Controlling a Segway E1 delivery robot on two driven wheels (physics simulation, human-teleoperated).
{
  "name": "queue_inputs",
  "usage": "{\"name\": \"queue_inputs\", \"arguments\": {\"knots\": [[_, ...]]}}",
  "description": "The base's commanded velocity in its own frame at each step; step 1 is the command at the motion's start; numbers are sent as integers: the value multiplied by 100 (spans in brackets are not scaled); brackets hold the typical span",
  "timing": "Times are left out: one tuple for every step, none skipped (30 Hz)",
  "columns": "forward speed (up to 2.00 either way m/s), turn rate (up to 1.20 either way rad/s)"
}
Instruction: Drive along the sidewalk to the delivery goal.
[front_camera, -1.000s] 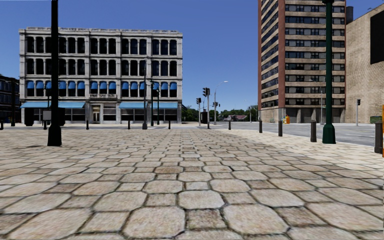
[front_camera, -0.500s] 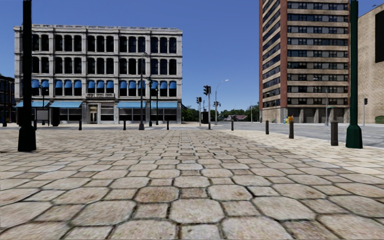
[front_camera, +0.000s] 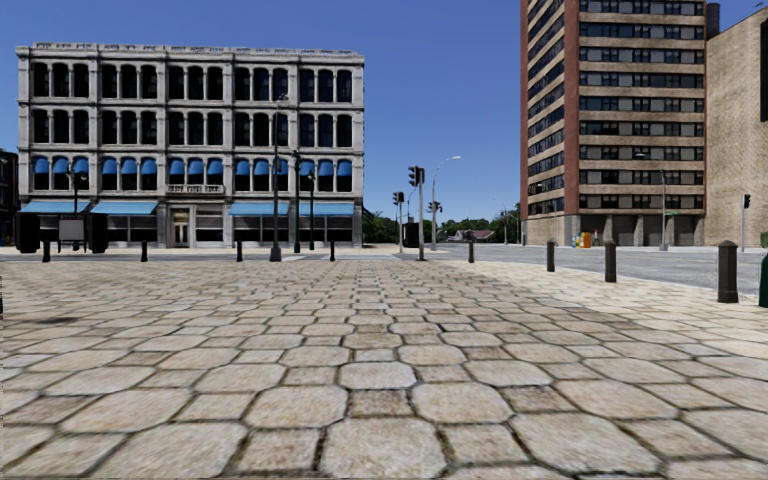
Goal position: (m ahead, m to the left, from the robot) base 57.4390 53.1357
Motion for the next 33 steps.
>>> {"name": "queue_inputs", "arguments": {"knots": [[200, 0], [200, 0], [200, 0], [200, 0], [200, 0], [200, 0], [200, 0], [200, 0], [200, 0], [200, 0], [200, 0], [200, 0], [200, 0], [200, 0], [200, 0], [200, 0], [200, 0], [200, 0], [200, 0], [200, 0], [200, 0], [200, 0], [200, 0], [200, 0], [200, 0], [200, 0], [200, 0], [200, 0], [200, 0], [200, 0], [200, 0], [200, 0], [200, 0]]}}
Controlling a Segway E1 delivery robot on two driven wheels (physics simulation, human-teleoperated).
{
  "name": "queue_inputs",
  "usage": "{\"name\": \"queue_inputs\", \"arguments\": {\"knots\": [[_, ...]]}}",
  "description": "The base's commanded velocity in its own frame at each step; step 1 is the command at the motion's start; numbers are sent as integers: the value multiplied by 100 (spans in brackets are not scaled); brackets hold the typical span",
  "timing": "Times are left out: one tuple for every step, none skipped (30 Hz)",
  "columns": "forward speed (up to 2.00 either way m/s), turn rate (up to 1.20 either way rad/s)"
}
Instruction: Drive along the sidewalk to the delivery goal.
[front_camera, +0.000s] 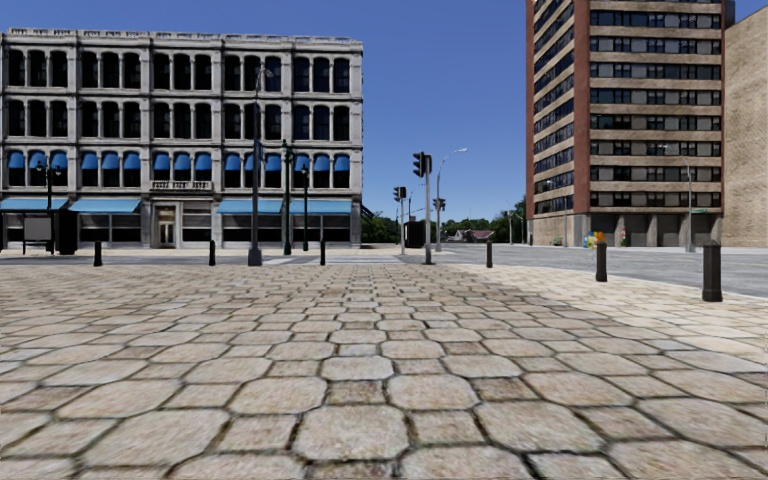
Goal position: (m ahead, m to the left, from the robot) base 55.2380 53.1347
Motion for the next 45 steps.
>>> {"name": "queue_inputs", "arguments": {"knots": [[200, 0], [200, 0], [200, 0], [200, 0], [200, 0], [200, 0], [200, 0], [200, 0], [200, 0], [200, 0], [200, 0], [200, 0], [200, 0], [200, 0], [200, 0], [200, 0], [200, 0], [200, 0], [200, 0], [200, 0], [200, 0], [200, 0], [200, 0], [200, 0], [200, 0], [200, 2], [200, 49], [200, 98], [200, 112], [200, 112], [200, 66], [200, 0], [200, 0], [200, 0], [200, 0], [200, 0], [200, 0], [200, 0], [200, 0], [200, 0], [200, 0], [200, 0], [200, 0], [200, 0], [200, 0]]}}
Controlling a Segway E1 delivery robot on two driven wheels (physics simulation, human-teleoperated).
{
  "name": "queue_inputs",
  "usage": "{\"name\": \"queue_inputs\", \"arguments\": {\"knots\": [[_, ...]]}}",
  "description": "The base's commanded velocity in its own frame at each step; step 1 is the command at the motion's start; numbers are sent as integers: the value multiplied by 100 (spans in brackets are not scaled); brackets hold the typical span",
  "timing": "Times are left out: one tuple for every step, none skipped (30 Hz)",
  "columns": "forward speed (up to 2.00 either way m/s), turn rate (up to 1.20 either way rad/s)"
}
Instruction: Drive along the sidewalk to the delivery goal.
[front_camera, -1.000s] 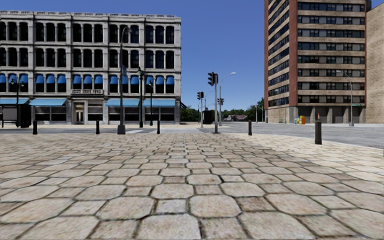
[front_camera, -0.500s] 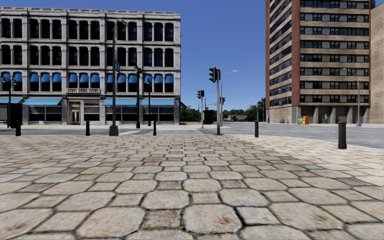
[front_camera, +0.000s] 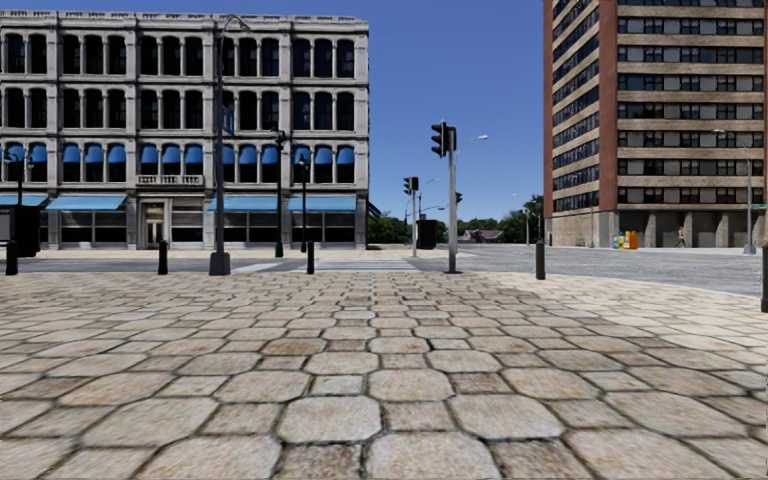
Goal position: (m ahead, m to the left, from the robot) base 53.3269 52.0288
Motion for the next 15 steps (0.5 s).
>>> {"name": "queue_inputs", "arguments": {"knots": [[200, 0], [200, 0], [200, 0], [200, 0], [200, 0], [200, 0], [200, 0], [200, 0], [200, 0], [200, 0], [200, 0], [200, 0], [200, 0], [200, 71], [200, 120]]}}
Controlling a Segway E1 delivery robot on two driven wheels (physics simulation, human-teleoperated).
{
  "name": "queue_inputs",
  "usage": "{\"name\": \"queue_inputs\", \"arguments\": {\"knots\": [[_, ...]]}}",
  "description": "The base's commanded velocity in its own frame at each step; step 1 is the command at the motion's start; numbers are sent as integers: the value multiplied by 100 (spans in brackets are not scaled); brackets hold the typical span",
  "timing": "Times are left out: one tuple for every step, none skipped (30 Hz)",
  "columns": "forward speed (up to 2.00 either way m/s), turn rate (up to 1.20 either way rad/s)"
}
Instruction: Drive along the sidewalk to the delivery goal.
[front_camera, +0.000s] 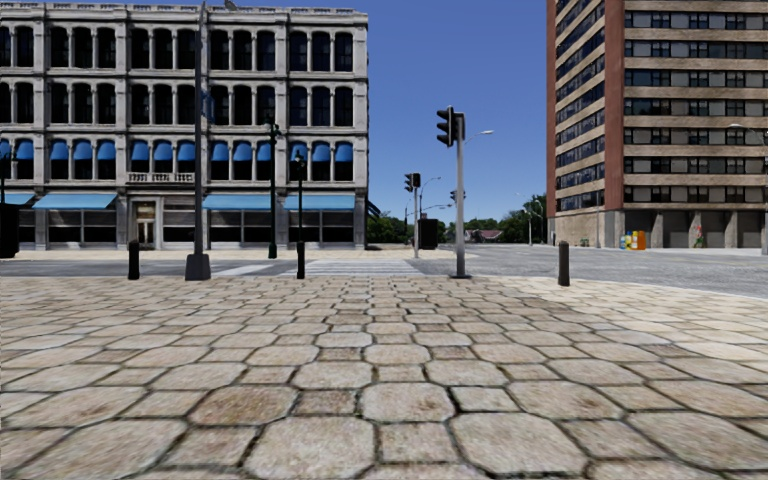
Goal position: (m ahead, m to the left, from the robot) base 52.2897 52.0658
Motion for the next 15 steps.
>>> {"name": "queue_inputs", "arguments": {"knots": [[200, 120], [200, 0], [200, 0], [200, 0], [200, 0], [200, 0], [200, 0], [200, 0], [200, 0], [200, 0], [200, 0], [200, 0], [200, 0], [200, 0], [200, 0]]}}
